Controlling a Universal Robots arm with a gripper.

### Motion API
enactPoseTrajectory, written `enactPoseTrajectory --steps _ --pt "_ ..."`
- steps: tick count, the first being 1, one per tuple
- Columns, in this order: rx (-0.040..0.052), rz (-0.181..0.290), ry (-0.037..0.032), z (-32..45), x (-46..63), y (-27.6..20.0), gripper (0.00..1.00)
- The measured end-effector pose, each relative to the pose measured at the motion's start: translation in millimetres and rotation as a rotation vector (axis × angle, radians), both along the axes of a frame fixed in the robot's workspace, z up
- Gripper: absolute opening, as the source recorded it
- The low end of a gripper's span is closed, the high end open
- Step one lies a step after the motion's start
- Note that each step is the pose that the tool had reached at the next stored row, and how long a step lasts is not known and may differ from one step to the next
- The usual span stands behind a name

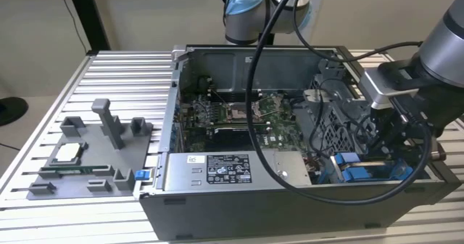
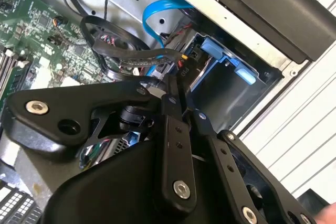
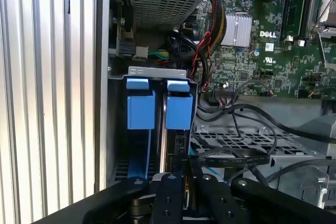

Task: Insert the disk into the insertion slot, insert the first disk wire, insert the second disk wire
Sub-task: 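Insert the second disk wire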

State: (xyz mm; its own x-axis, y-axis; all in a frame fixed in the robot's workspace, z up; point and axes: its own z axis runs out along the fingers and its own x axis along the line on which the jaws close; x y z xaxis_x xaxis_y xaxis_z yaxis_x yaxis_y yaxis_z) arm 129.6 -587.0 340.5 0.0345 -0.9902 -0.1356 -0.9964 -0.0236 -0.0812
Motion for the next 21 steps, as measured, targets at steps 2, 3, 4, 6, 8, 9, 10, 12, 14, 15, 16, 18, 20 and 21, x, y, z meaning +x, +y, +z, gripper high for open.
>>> enactPoseTrajectory --steps 2,3,4,6,8,9,10,12,14,15,16,18,20,21 --pt "0.0004 0.0 -0.0002 -0.8 0.0 0.0 0.0" --pt "0.0009 0.0 -0.0002 -1.5 0.0 0.0 0.0" --pt "0.0009 0.0 -0.0003 -2.0 0.0 0.0 0.0" --pt "0.0004 0.0 -0.0005 -2.9 0.0 0.0 0.0" --pt "0.0 0.0 -0.0005 -4.1 0.0 0.0 0.0" --pt "0.0002 0.0 -0.0006 -5.0 0.0 0.0 0.0" --pt "0.0001 0.0 -0.0006 -5.8 -0.1 -0.1 0.0" --pt "0.0005 0.0 -0.0006 -7.9 -0.1 0.0 0.0" --pt "0.0012 0.0 -0.0006 -10.0 -0.1 -0.1 0.0" --pt "0.0009 0.0 -0.0006 -10.5 -0.1 0.0 0.0" --pt "0.0007 0.0 -0.0005 -10.9 0.0 0.1 0.0" --pt "0.0004 0.0 -0.0005 -11.4 0.0 0.3 0.0" --pt "0.0003 0.0 -0.0005 -11.5 0.0 0.3 0.0" --pt "0.0001 0.0 -0.0005 -11.4 0.0 0.3 0.0"
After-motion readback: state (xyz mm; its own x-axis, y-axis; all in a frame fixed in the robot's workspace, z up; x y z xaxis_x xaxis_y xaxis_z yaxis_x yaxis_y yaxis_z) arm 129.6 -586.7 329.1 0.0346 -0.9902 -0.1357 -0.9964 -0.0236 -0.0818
